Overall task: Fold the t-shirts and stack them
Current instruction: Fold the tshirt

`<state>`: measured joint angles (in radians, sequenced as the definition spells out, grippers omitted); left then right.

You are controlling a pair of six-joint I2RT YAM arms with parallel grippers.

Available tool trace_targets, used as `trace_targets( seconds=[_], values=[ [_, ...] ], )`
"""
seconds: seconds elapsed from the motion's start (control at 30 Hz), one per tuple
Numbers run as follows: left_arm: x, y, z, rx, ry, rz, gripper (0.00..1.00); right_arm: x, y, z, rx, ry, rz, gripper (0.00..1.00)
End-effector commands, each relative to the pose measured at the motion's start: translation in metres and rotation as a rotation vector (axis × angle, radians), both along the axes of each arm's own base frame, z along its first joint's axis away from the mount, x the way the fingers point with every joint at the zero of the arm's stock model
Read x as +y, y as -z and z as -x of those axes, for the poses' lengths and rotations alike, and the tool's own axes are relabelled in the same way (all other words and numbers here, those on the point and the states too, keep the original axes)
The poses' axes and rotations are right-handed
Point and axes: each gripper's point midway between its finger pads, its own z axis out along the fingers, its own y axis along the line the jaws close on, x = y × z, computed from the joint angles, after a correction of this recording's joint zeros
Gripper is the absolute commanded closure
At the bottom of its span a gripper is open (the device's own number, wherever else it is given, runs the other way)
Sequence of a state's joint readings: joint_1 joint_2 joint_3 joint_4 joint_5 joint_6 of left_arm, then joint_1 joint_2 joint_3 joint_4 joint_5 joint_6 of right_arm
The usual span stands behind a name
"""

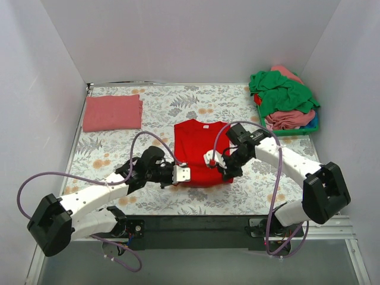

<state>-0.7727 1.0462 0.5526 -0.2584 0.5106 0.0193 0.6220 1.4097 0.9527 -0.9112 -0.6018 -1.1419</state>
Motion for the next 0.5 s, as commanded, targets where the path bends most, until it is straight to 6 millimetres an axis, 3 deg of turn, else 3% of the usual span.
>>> trace_targets(
  seconds=[0.0, 0.07, 0.1, 0.2, 0.33, 0.37, 0.47],
  values=[
    [-0.006, -0.019, -0.040, -0.140, -0.031, -0.012, 1.00, 0.008, -0.034, -0.041, -0.066, 0.108, -0.021, 0.99],
    [-0.006, -0.026, -0.063, -0.171, -0.058, 0.002, 1.00, 0.004, -0.045, -0.063, -0.101, 0.167, -0.025, 0.99],
    [-0.008, -0.038, -0.081, -0.210, -0.077, 0.031, 1.00, 0.004, -0.058, -0.081, -0.130, 0.207, -0.042, 0.99],
    [-0.009, -0.058, -0.112, -0.270, -0.113, 0.072, 1.00, 0.005, -0.076, -0.114, -0.179, 0.262, -0.061, 0.99],
    [-0.004, -0.076, -0.165, -0.359, -0.172, 0.122, 1.00, 0.002, -0.080, -0.157, -0.188, 0.357, -0.064, 0.99],
    [-0.004, -0.078, -0.173, -0.364, -0.176, 0.130, 1.00, 0.002, -0.073, -0.166, -0.171, 0.373, -0.055, 0.99],
    [-0.008, -0.076, -0.204, -0.385, -0.197, 0.141, 1.00, 0.003, -0.075, -0.197, -0.192, 0.432, -0.070, 0.99]
  ],
)
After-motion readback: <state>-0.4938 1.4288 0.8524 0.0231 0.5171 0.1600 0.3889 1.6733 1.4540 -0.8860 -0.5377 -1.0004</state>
